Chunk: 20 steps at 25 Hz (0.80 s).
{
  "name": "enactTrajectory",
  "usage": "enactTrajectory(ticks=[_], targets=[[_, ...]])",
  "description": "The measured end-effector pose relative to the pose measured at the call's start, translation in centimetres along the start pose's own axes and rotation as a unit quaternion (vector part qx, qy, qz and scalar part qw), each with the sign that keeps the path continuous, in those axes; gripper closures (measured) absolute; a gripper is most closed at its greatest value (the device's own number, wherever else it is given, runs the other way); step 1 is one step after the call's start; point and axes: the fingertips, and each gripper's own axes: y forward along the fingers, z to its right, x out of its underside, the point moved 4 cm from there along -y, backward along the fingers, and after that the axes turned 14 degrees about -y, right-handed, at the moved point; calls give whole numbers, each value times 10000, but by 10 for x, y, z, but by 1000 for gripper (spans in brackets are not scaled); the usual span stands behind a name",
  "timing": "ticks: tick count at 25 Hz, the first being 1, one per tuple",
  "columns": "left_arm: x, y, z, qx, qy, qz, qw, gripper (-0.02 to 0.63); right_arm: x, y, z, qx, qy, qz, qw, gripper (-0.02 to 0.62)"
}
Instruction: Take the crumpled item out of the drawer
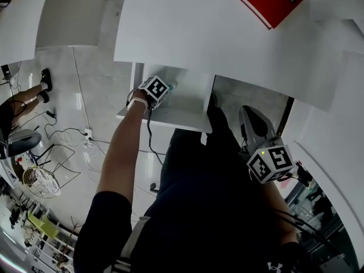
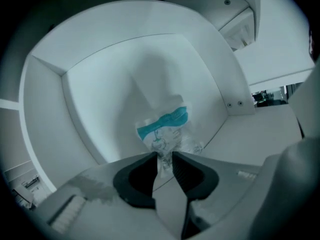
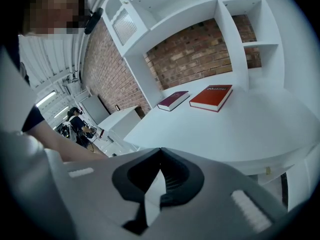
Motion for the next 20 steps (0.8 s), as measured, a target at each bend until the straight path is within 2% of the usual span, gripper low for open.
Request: enactTrajectory(ticks=[1, 3, 5, 14, 16, 20], targets=[[-1, 0, 1, 38, 28, 84, 10000, 506, 0, 0, -1, 4, -12, 0, 10000, 592], [-3, -4, 5, 94, 75, 278, 9995, 578, 2, 1, -4, -20, -31, -18, 10000, 592], [-7, -11, 9, 118, 89, 519, 9985, 595, 2, 3, -6, -67, -54, -27, 10000, 592], [-1, -53, 9, 113, -140, 1271, 9917, 601, -14, 14, -29, -472, -386, 35, 9981, 592], [0, -74, 12, -9, -118, 1621, 9867, 601, -18, 15, -34, -573, -458, 73, 9973, 592], [1, -109, 27, -114, -125, 2424, 9700, 601, -25, 17, -41, -813, -582, 176, 9948, 592]])
